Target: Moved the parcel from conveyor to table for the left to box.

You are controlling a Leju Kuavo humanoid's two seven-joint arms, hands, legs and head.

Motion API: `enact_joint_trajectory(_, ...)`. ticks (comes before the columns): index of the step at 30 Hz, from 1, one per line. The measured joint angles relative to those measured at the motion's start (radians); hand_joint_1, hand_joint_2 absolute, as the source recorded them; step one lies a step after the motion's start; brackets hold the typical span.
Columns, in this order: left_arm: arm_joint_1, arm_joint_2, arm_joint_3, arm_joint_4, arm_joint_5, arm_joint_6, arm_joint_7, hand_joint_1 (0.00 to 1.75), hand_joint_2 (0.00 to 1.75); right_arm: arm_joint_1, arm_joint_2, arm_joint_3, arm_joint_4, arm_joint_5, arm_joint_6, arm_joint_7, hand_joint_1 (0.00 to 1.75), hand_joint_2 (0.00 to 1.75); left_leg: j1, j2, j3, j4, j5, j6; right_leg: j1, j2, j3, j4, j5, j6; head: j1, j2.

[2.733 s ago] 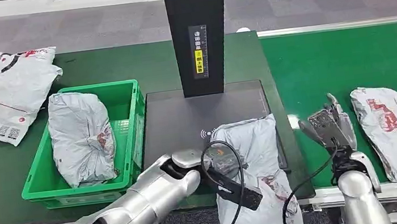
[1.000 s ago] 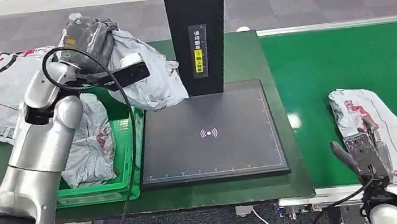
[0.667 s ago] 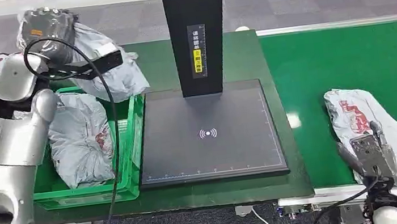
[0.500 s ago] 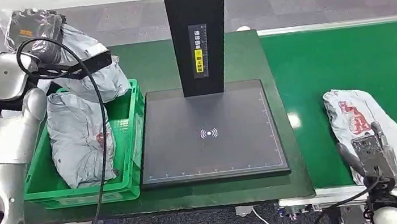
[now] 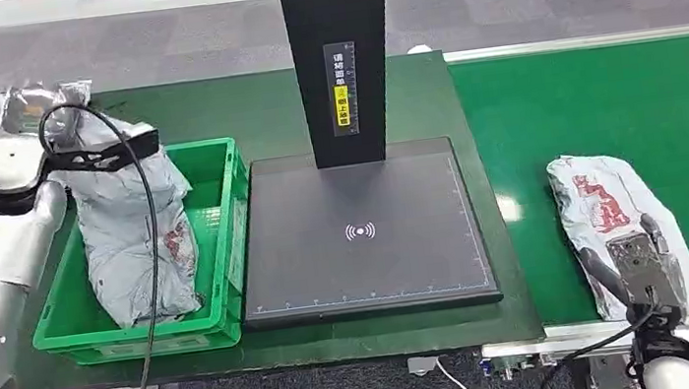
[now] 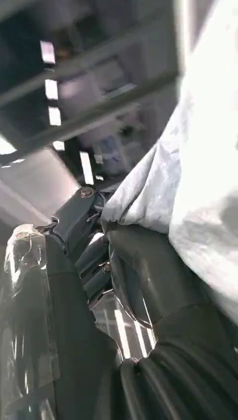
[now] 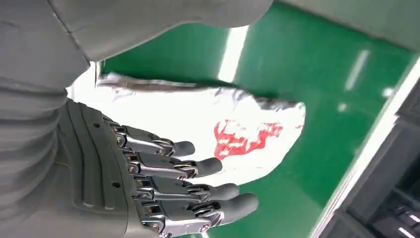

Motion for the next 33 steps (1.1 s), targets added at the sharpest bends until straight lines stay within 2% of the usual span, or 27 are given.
enact_joint_trajectory(4,0.006,0.004,0.003,0.114,0.057,-0.015,-0.088,1.75,1.75,0.0,0.0,0.0,0.004,0.032,-0.033,0.02,0.0,1.75,0.0,-0.001,-0.001,0.0,0.0,0.0,0.0,-0.002,0.0,0.0,-0.001,-0.001,0.0,0.0)
enact_joint_trajectory(5,0.008,0.002,0.006,0.136,0.08,-0.035,-0.128,0.0,1.75,0.0,0.0,0.0,0.004,0.067,-0.061,0.036,0.0,1.75,0.0,-0.002,-0.001,0.0,0.0,0.0,0.0,-0.002,0.0,0.0,-0.001,0.0,0.0,0.0)
enact_joint_trajectory(9,0.026,-0.011,0.01,0.18,0.126,-0.13,-0.214,0.0,1.75,-0.027,-0.017,0.0,0.029,0.323,-0.215,0.157,0.0,1.75,-0.001,-0.002,-0.001,0.0,0.0,0.0,-0.001,-0.002,0.0,0.0,0.0,0.0,0.0,0.0)
enact_joint_trajectory(14,0.051,-0.046,0.009,0.197,0.172,-0.148,-0.245,0.0,1.75,-0.096,-0.058,0.0,0.137,0.512,-0.266,0.243,0.0,1.75,-0.001,-0.001,-0.001,0.001,0.001,0.001,-0.001,-0.002,0.0,-0.001,0.001,0.001,0.0,0.0)
enact_joint_trajectory(22,0.081,-0.086,0.007,0.188,0.248,-0.156,-0.27,0.0,1.75,-0.168,-0.101,-0.002,0.308,0.569,-0.298,0.243,0.0,1.75,-0.001,-0.002,-0.001,0.0,0.002,0.001,-0.001,-0.002,0.0,-0.001,0.003,0.001,0.0,0.0)
enact_joint_trajectory(33,0.092,-0.09,0.006,0.175,0.268,-0.159,-0.28,0.0,1.75,-0.184,-0.114,-0.006,0.362,0.589,-0.307,0.253,0.0,1.75,-0.001,-0.002,-0.001,0.0,0.002,0.001,-0.001,-0.002,0.0,-0.001,0.002,0.0,0.0,0.0)
